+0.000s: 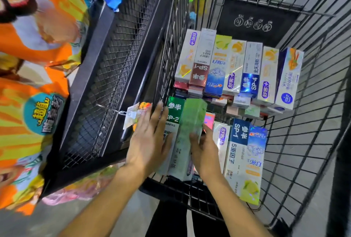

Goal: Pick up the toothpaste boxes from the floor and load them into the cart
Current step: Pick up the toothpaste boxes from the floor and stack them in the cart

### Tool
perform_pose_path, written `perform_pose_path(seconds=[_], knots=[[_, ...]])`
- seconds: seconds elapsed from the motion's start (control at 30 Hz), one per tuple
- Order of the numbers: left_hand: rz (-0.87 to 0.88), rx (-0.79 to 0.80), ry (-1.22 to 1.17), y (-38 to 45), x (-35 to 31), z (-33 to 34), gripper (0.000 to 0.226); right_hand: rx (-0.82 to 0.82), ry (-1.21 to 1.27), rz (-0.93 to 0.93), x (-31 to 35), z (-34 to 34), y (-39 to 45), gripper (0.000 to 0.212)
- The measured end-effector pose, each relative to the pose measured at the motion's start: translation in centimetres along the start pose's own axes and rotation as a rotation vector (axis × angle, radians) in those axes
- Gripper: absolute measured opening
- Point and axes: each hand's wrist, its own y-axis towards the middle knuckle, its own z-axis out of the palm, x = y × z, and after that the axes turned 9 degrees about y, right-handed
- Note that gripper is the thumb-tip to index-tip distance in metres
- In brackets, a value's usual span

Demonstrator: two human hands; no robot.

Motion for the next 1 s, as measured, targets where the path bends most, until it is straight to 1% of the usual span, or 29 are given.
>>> perform_pose_path(seconds=[0.1, 0.17, 0.27, 0.33, 0.4, 0.43, 0.53, 0.6, 0.7, 0.8, 0.83, 0.93, 1.0], knots=[[-0.007, 0.001, 0.002, 0.1, 0.0, 0.4, 0.072, 0.041, -0.057, 0.015, 0.5, -0.3, 0.3, 0.049], [-0.017, 0.013, 0.013, 0.0, -0.2, 0.3, 0.075, 0.038, -0.087, 0.013, 0.7, 0.1, 0.2, 0.042], [-0.026, 0.011, -0.001, 0.0, -0.3, 0.4, 0.072, -0.088, -0.150, -0.051, 0.3, 1.2, 0.0, 0.029], [-0.025, 0.009, 0.018, 0.0, -0.3, 0.4, 0.071, -0.125, -0.273, -0.040, -0.2, 1.5, -0.1, 0.030], [-0.024, 0.008, 0.026, -0.1, -0.3, 0.4, 0.070, -0.096, -0.387, -0.041, -0.8, 1.4, -0.3, 0.035], [-0.027, 0.009, 0.019, -0.1, -0.4, 0.3, 0.070, -0.086, -0.407, -0.043, -0.8, 1.3, -0.3, 0.036], [-0.030, 0.005, -0.021, -0.2, -0.3, 0.3, 0.068, -0.068, -0.471, -0.063, -0.6, 1.0, 0.0, 0.030], [-0.017, 0.006, -0.042, -0.3, -0.2, 0.4, 0.069, -0.027, -0.557, -0.060, -0.3, 0.4, 0.1, 0.027], [-0.014, -0.006, -0.020, -0.1, -0.1, 0.5, 0.069, 0.008, -0.650, -0.094, 1.1, -1.4, -0.5, 0.031], [0.042, 0.044, 0.148, 0.1, -0.2, 0.1, 0.069, -0.016, -0.700, -0.145, 3.4, -3.8, -2.4, 0.040], [0.044, 0.055, 0.145, 0.1, -0.2, -0.2, 0.069, -0.041, -0.722, -0.152, 4.3, -4.7, -3.3, 0.044], [0.040, 0.125, 0.165, 0.1, -0.7, -2.2, 0.070, -0.158, -0.810, -0.191, 6.8, -7.4, -6.4, 0.066], [0.102, 0.110, 0.211, 0.3, -1.1, -4.0, 0.069, -0.222, -0.896, -0.206, 8.4, -9.0, -8.8, 0.068]])
